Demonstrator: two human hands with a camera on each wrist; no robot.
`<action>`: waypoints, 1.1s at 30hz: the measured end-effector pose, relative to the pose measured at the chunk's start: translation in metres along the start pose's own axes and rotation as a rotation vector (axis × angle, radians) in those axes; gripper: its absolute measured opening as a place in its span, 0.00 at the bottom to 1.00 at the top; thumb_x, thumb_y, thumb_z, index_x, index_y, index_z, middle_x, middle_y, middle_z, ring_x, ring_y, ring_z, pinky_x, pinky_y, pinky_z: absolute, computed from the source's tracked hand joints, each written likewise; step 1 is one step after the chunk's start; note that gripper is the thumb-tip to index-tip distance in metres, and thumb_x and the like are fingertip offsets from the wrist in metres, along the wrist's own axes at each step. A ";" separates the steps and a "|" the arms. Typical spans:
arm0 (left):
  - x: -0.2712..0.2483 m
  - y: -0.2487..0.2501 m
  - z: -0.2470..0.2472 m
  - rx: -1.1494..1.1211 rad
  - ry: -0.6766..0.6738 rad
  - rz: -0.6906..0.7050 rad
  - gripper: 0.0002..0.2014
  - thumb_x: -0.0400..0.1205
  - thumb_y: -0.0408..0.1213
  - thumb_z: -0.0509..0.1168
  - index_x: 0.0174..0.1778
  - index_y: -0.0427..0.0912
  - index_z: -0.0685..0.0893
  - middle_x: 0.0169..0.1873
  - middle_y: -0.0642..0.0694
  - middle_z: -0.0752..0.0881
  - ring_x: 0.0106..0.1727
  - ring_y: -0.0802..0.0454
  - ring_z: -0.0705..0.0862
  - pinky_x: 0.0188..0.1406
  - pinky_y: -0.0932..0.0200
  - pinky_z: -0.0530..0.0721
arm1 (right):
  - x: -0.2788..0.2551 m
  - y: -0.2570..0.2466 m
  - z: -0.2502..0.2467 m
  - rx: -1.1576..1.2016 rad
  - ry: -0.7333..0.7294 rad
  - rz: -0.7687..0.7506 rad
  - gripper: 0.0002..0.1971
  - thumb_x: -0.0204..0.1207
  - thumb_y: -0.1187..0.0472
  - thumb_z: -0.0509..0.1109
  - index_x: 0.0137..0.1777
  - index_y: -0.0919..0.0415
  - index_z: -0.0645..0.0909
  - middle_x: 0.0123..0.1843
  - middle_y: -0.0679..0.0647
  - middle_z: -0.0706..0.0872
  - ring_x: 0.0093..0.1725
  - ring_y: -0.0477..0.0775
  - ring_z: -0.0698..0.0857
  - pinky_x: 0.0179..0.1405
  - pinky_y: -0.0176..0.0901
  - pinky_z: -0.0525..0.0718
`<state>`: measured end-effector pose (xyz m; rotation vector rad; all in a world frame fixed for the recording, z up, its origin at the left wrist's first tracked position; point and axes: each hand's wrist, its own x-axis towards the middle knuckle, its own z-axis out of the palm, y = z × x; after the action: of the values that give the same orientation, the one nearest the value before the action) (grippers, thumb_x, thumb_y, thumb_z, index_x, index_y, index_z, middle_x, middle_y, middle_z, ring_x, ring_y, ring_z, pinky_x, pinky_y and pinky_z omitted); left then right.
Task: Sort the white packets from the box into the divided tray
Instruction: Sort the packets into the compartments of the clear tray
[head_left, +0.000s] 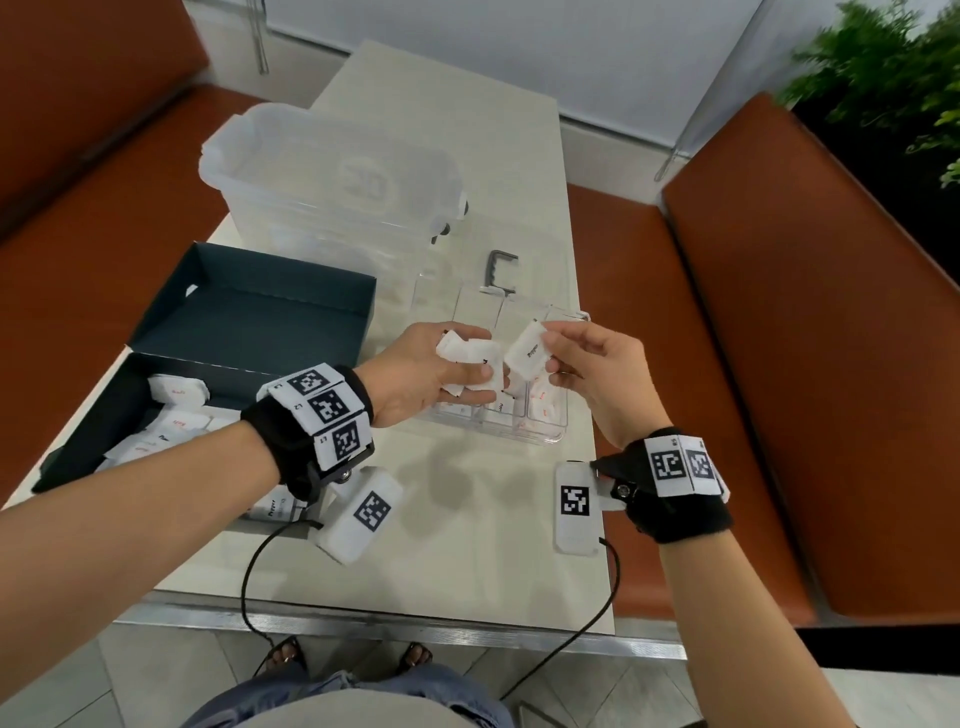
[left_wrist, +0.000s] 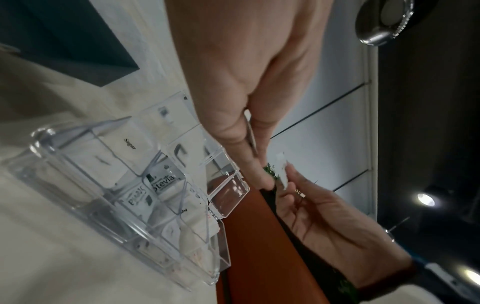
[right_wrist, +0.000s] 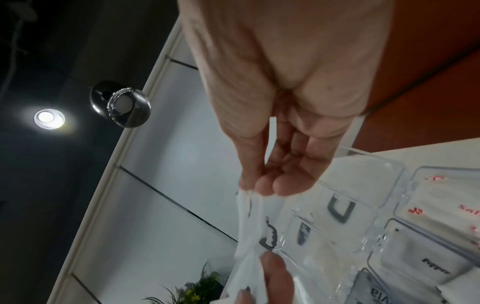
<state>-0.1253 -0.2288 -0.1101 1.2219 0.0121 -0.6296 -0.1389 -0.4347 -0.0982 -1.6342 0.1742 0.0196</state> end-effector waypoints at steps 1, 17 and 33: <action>0.000 -0.001 0.000 0.031 0.008 0.016 0.20 0.77 0.19 0.69 0.65 0.32 0.80 0.56 0.34 0.87 0.53 0.43 0.90 0.42 0.56 0.90 | -0.002 -0.001 0.001 -0.038 -0.038 -0.008 0.06 0.75 0.66 0.74 0.51 0.61 0.89 0.37 0.57 0.89 0.33 0.48 0.84 0.36 0.36 0.85; -0.003 -0.004 0.002 0.091 -0.085 0.026 0.10 0.76 0.23 0.72 0.53 0.28 0.84 0.49 0.36 0.88 0.50 0.47 0.90 0.42 0.58 0.89 | -0.010 -0.005 0.022 -0.487 -0.067 -0.158 0.07 0.72 0.60 0.78 0.50 0.55 0.89 0.34 0.58 0.89 0.29 0.45 0.85 0.40 0.39 0.89; -0.002 0.008 -0.022 0.156 0.064 0.115 0.13 0.79 0.24 0.69 0.59 0.31 0.80 0.49 0.33 0.90 0.52 0.42 0.91 0.48 0.55 0.90 | 0.040 0.022 0.017 -0.803 0.067 -0.211 0.06 0.77 0.64 0.72 0.50 0.62 0.89 0.47 0.54 0.91 0.44 0.46 0.85 0.46 0.27 0.77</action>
<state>-0.1157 -0.2069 -0.1104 1.3828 -0.0541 -0.4976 -0.1001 -0.4231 -0.1256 -2.4494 0.0390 -0.1445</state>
